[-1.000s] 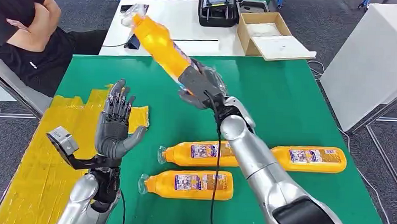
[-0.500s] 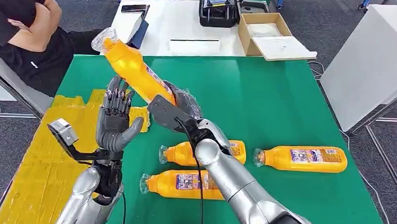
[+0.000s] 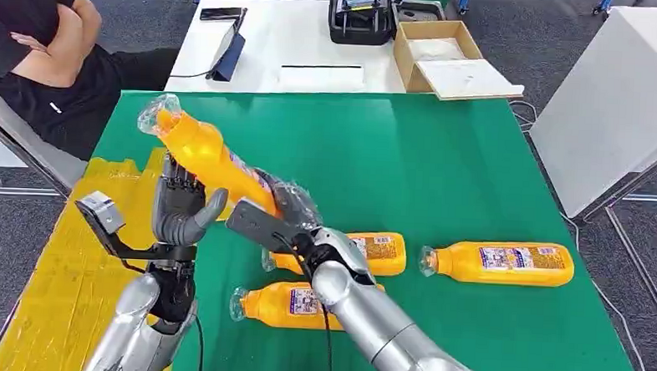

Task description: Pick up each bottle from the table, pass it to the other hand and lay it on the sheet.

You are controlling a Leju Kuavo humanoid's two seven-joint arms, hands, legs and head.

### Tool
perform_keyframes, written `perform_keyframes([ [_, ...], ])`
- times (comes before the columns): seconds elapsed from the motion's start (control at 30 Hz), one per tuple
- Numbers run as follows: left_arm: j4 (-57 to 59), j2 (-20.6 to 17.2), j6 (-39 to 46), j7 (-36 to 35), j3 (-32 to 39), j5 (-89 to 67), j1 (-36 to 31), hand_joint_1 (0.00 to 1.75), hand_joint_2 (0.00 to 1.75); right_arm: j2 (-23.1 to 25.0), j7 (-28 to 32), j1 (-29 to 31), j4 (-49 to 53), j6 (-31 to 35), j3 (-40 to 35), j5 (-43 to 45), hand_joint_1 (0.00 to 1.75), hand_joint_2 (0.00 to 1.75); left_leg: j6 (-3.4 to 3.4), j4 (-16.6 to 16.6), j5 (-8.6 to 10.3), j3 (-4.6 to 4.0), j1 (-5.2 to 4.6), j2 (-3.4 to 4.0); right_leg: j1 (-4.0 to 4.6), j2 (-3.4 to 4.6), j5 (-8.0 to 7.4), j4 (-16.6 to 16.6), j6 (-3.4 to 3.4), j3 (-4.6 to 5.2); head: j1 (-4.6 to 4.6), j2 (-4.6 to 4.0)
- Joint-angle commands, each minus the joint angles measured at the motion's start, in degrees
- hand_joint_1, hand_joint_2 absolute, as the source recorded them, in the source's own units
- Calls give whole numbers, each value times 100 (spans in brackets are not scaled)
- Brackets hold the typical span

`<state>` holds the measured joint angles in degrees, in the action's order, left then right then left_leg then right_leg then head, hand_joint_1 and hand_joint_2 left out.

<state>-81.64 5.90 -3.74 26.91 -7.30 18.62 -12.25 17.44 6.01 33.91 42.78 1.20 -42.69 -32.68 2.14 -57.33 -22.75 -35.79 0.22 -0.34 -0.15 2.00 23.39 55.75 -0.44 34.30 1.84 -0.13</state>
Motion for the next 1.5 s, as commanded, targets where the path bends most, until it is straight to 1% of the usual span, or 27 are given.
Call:
perform_keyframes([
  [0.03,321,-122,-4,-124,239,15,-156,0,175,-169,-71,-93,179,-54,-581,-117,175,175,-10,0,-1,8,-1,-5,0,-18,3,0,1,-11,-2,0],
  [0.13,300,-124,-49,-274,259,71,-133,0,175,-171,-73,-83,115,-101,-594,-163,175,175,-12,-2,-2,10,-1,-8,1,-28,5,-1,3,-17,-2,0],
  [0.2,289,-128,-69,-331,249,66,-119,0,175,-184,-77,-109,77,-102,-637,-222,175,175,-8,2,0,4,-2,-6,-1,-17,2,-3,2,-9,-2,0],
  [0.23,271,-118,-82,-355,247,67,-108,0,175,-184,-73,-137,65,-87,-662,-257,175,175,-16,-2,-5,15,-4,-10,-1,-36,8,-1,5,-23,-2,0],
  [0.27,268,-124,-88,-387,227,46,-102,0,175,-183,-79,-148,67,-55,-703,-315,175,175,-10,4,0,6,-3,-9,-1,-24,3,-4,2,-13,-2,0],
  [0.37,258,-140,-104,-460,202,21,-69,0,175,-189,-117,-168,126,-51,-778,-417,175,175,-14,2,-4,13,-4,-7,-2,-28,7,-4,2,-21,-2,0],
  [0.43,260,-205,-157,-578,144,-23,-79,0,175,-215,-164,-142,197,-86,-820,-448,175,175,-8,2,1,0,-4,-6,-2,-17,2,-3,1,-6,-2,0],
  [0.47,277,-248,-201,-635,91,-82,-99,0,175,-217,-186,-110,199,-103,-818,-445,175,175,-15,1,-3,8,-4,-9,-1,-28,7,-2,1,-16,-2,0],
  [0.5,304,-301,-305,-725,23,-130,-123,0,175,-225,-206,-77,208,-118,-817,-439,175,175,-9,0,0,-1,-3,-7,-1,-18,3,-2,0,-6,-2,0],
  [0.53,383,-380,-599,-890,-81,-103,-163,3,175,-243,-230,-50,228,-147,-808,-416,175,175,-15,-1,-2,5,-4,-13,-1,-32,7,0,1,-13,-2,0],
  [0.57,427,-398,-719,-925,-109,-128,-181,70,175,-257,-233,-47,238,-158,-801,-409,175,175,-16,-2,-1,4,-4,-13,-2,-33,7,2,0,-12,-2,0],
  [0.6,504,-410,-953,-964,-142,-75,-193,175,175,-263,-238,-32,241,-173,-787,-402,175,175,-15,-1,-1,4,-5,-13,-2,-33,7,2,0,-11,-2,0],
  [0.7,622,-386,-1290,-958,-181,-75,-214,175,175,-258,-249,-2,207,-204,-742,-383,175,175,-12,1,3,-1,-4,-13,-3,-29,3,0,1,-4,-4,0],
  [0.73,634,-368,-1324,-955,-169,-70,-225,175,175,-254,-249,5,193,-208,-730,-379,175,175,-22,-5,-2,11,-5,-19,-2,-49,11,5,2,-20,-2,0],
  [0.77,628,-361,-1321,-955,-169,-70,-238,175,175,-256,-249,11,193,-208,-728,-379,175,175,-13,-1,0,1,-5,-12,-3,-30,5,1,2,-6,-4,0],
  [0.83,628,-361,-1321,-955,-169,-70,-238,175,175,-256,-249,11,193,-208,-728,-379,175,175,-11,-2,0,-2,-4,-9,-2,-24,5,2,2,-3,-4,0],
  [0.87,628,-361,-1321,-955,-169,-70,-238,175,175,-256,-249,11,193,-208,-728,-379,175,175,-15,-3,-2,3,-6,-14,-4,-34,8,4,2,-9,-2,0],
  [0.93,615,-351,-1480,-1002,-133,54,-266,175,175,-242,-248,30,158,-217,-734,-373,175,175,-10,-1,0,-3,-4,-10,-3,-22,5,1,1,-2,-2,0],
  [1.07,673,-331,-1745,-1135,-49,424,-351,175,175,-186,-240,111,121,-247,-781,-361,175,175,-16,-6,-4,5,-5,-10,-3,-31,10,6,2,-10,-2,0],
  [1.2,721,-332,-1796,-1168,-28,546,-390,175,175,-128,-240,157,76,-262,-796,-354,175,175,-12,-5,0,-5,-5,-8,-3,-23,5,6,1,0,-4,0],
  [1.4,589,-323,-1801,-1154,16,697,-164,175,175,-95,-190,134,-39,-262,-783,-337,175,175,-9,0,1,-6,-5,-3,-3,-14,2,1,1,2,-2,0],
  [1.5,527,-292,-1823,-1128,79,780,-87,175,175,-147,-179,110,-9,-210,-736,-329,175,175,-15,-2,-5,6,-8,-2,-5,-22,8,3,3,-10,-2,0],
])
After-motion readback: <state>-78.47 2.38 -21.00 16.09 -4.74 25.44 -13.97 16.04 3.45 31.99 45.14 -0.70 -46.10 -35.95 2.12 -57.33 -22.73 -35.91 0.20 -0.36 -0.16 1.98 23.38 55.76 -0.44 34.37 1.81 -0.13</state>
